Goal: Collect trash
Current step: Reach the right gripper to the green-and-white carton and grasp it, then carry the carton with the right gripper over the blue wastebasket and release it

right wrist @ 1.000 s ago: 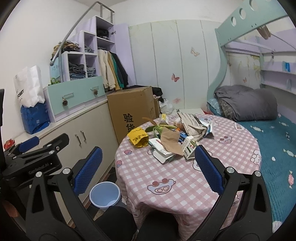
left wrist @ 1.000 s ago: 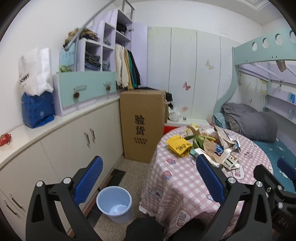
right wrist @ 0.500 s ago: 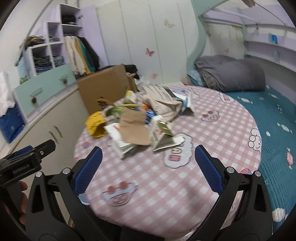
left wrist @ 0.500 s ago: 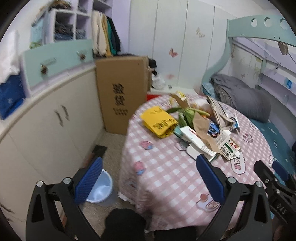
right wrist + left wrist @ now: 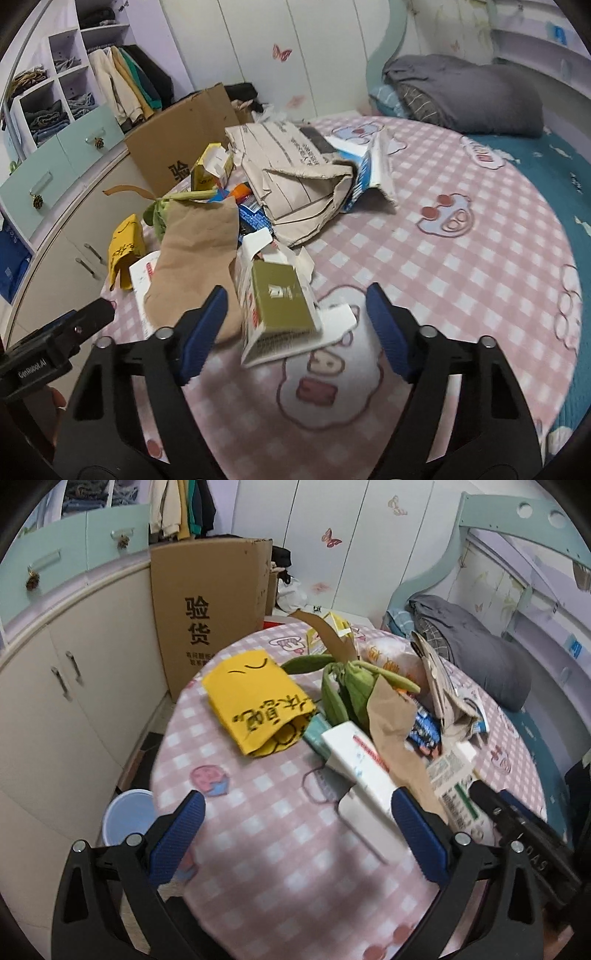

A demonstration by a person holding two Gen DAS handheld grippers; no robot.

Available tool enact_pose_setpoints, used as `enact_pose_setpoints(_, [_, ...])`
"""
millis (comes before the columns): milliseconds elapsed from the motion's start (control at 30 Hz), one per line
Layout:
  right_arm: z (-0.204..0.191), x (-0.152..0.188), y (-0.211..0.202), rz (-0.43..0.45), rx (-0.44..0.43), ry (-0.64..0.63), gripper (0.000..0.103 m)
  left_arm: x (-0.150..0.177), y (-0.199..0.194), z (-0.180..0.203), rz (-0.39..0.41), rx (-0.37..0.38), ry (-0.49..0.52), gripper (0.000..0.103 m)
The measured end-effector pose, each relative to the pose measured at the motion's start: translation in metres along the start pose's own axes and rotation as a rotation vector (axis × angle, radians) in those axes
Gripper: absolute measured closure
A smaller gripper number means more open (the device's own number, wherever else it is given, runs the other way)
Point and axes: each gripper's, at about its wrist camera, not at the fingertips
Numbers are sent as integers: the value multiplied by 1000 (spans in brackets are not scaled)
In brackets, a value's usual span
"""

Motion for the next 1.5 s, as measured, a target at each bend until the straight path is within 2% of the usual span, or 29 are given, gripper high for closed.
enact_pose_setpoints(33, [2,-2,4,-14,-4,-1,40,-3,5,1,-2,4,-6,7])
enact_pose_setpoints(100, [3,-4,13,-44,-51,9,58,-7,12,4,-6,22,-16,14])
enact_pose_setpoints(133, [5,-5,16,-56,-73,13,60,-10,15,6,-9,40,-26,18])
enact_pose_setpoints(233, [8,-8,17,-57,-85,9,60,-16,14,18,20,65,-17,21])
enact_pose_setpoints(367, [14,-11,13,-41,-83,18,61,-28,18,41,53,45,54,22])
enact_pose_setpoints(533, [23,-16,9,-19,-67,24,61,-48,39,60,7,49,116,22])
enact_pose_setpoints(633, [25,-18,9,-10,-64,30,61,-54,51,68,-10,24,149,29])
enact_pose_setpoints(733, [24,-20,12,-13,-71,32,61,-53,67,75,-74,13,191,36])
enact_pose_setpoints(800, [23,-21,12,-10,-75,31,61,-49,72,77,-88,-1,214,46])
enact_pose_setpoints(867, [21,-21,11,-5,-74,28,62,-48,69,76,-69,-18,226,82])
enact_pose_setpoints(933, [17,-22,9,6,-74,27,62,-48,62,73,-57,20,219,99])
enact_pose_setpoints(967, [16,-22,7,12,-77,27,62,-49,57,71,-44,43,204,102])
enact_pose_setpoints(1167, [3,-22,-10,51,-80,14,62,-47,17,72,70,121,190,102])
enact_pose_setpoints(1367, [-20,-25,-35,103,-95,-14,62,-49,-34,55,191,202,138,102])
enact_pose_setpoints(1500, [-43,-27,-53,140,-106,-44,62,-50,-61,34,224,269,106,102])
Point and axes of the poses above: each gripper's, at about its wrist camera, not at the fingertips, and y roughly the way its jaws point, z to its right, x to its underside, and after that the axes turned 1 degree about x, right-handed
